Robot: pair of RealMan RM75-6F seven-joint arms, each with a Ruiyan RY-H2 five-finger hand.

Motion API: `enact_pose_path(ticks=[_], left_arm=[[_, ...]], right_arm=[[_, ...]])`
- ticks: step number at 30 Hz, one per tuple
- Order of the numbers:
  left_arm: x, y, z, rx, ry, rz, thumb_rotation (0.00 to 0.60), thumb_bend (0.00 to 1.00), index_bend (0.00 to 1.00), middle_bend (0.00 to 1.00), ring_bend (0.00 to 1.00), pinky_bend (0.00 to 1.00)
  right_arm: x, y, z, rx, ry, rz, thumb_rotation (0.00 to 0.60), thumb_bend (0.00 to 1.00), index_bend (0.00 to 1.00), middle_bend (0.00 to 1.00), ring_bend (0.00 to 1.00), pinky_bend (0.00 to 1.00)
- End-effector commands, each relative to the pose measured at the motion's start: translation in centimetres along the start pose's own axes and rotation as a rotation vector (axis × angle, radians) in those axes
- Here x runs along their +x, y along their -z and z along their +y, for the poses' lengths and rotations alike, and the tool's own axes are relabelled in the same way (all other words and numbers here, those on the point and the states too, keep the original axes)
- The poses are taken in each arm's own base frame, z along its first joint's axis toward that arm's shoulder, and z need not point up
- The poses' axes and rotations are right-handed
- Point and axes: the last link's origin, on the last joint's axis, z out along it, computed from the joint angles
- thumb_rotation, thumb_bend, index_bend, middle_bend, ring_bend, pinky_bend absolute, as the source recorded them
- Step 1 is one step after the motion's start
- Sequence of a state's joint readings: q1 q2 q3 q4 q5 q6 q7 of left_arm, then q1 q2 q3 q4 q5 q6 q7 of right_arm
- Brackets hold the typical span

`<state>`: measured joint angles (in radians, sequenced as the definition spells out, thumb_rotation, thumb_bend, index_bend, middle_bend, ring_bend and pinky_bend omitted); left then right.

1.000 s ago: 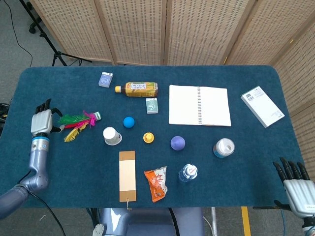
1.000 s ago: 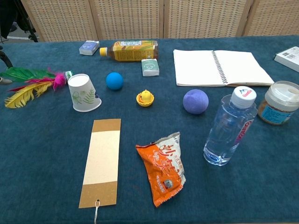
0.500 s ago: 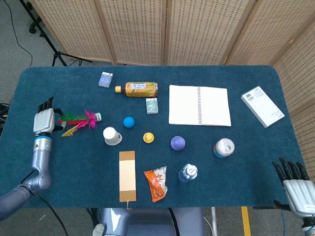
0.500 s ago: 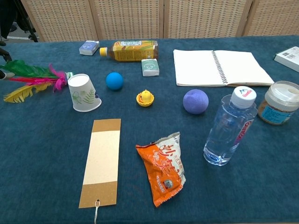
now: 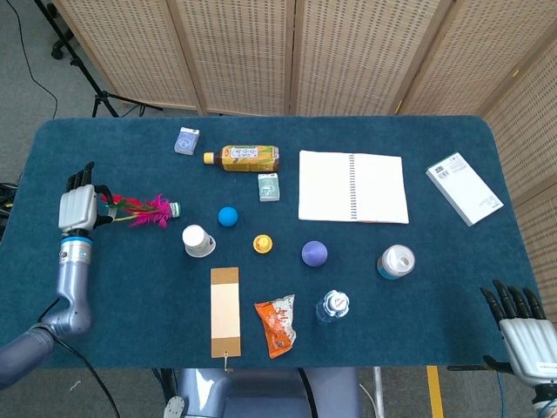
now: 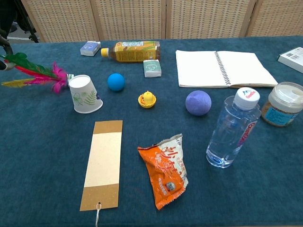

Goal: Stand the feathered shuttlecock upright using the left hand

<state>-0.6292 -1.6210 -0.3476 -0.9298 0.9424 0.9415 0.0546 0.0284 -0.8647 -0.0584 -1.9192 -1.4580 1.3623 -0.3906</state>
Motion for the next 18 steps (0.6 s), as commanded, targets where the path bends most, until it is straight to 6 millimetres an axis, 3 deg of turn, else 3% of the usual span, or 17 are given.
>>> enact_pose_path(ticks=[1,18], left_arm=[[0.3,-0.1,0.4,-0.012,0.000,0.010,0.600,0.46,0.75,0.00,0.00,0.00],[4.5,0.2,5.8,-0.150,0.001,0.120,0.600,0.49,0.80,0.00,0.00,0.00]], right_arm=[[0.0,0.0,0.0,-0.001,-0.002,0.001,0.600,0.00,0.00,0.00,0.00,0.00],[0.2,-0.1,0.3,-0.002,-0.013,0.006,0.600,0.00,0.00,0.00,0.00,0.00]])
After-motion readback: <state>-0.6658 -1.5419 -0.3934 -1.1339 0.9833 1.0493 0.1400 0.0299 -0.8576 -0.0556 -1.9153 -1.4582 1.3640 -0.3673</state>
